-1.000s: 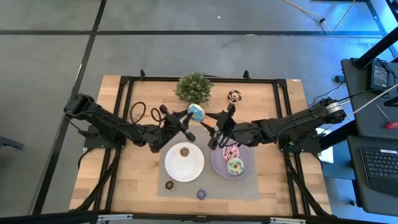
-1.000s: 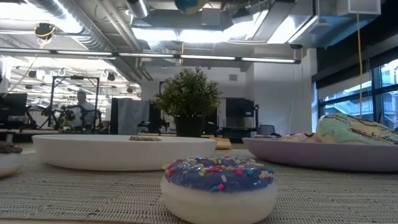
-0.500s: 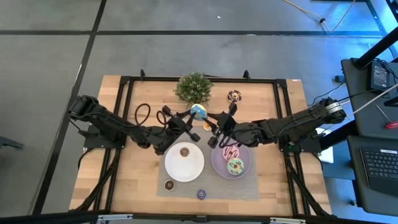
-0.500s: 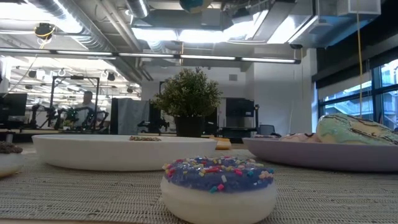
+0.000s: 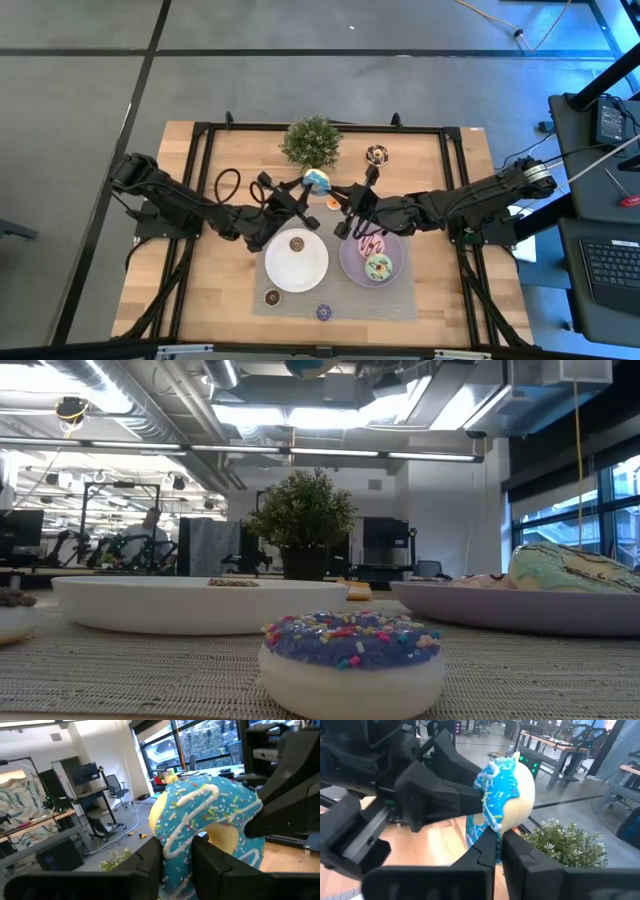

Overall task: Pick & Place donuts
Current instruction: Put the big blue donut on the purple plate

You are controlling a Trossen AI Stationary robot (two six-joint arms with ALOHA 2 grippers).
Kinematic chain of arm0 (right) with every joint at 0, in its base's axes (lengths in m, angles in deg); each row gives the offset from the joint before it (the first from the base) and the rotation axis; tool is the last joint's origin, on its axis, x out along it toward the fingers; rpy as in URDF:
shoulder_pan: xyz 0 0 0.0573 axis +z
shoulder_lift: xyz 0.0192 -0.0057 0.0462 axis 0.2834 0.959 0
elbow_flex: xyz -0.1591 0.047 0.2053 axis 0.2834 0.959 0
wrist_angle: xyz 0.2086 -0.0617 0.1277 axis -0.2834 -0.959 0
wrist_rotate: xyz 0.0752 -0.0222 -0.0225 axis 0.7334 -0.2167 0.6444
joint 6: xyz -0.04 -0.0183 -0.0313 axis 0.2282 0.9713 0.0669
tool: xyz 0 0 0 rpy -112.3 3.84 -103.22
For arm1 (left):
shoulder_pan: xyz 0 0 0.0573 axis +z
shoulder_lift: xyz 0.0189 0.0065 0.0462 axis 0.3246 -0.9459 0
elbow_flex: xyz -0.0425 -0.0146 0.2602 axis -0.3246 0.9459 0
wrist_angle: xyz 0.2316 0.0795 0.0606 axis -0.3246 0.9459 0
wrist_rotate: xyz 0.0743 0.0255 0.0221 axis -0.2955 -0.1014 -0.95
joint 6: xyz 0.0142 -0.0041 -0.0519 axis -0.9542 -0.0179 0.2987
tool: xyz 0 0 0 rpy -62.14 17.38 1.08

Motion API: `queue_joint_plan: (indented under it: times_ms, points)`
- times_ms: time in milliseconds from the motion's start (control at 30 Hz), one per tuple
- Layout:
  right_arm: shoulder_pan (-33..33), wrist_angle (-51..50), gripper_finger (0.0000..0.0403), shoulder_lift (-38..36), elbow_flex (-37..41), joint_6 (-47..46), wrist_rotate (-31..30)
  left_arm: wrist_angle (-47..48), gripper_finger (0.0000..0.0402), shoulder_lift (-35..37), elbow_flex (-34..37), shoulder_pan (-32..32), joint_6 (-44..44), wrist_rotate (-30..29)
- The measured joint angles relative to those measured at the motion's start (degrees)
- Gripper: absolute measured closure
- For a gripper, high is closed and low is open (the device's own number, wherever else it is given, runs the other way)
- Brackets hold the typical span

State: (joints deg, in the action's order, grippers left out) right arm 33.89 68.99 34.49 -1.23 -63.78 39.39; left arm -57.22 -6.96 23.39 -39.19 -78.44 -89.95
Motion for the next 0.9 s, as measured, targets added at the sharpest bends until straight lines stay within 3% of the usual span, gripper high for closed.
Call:
queue_joint_plan:
  times_ms: [233, 433, 567, 767, 900]
  points:
    - [0.0, 0.4, 0.0386, -0.1, -0.1, 0.2, -1.1, 0.2, 0.023, 3.0, 0.0, -1.7, -0.1, -0.4]
    - [0.0, 0.9, 0.0384, -0.2, -0.1, 0.3, -0.7, 0.3, 0.0173, 5.1, 0.0, -5.2, -5.5, -7.1]
    - [0.0, 1.1, 0.0383, -0.3, -0.1, 0.5, -2.1, -0.1, 0.0157, 5.9, 0.0, -7.8, -6.2, -11.3]
    - [0.0, 2.7, 0.0385, -0.3, -0.1, 2.0, -2.2, -0.1, 0.0151, 5.9, 0.0, -11.0, -1.6, -11.4]
    - [0.1, 0.8, 0.0384, -1.4, -0.1, 4.0, -2.6, 0.0, 0.0152, 6.2, 0.0, -13.7, -2.3, -17.1]
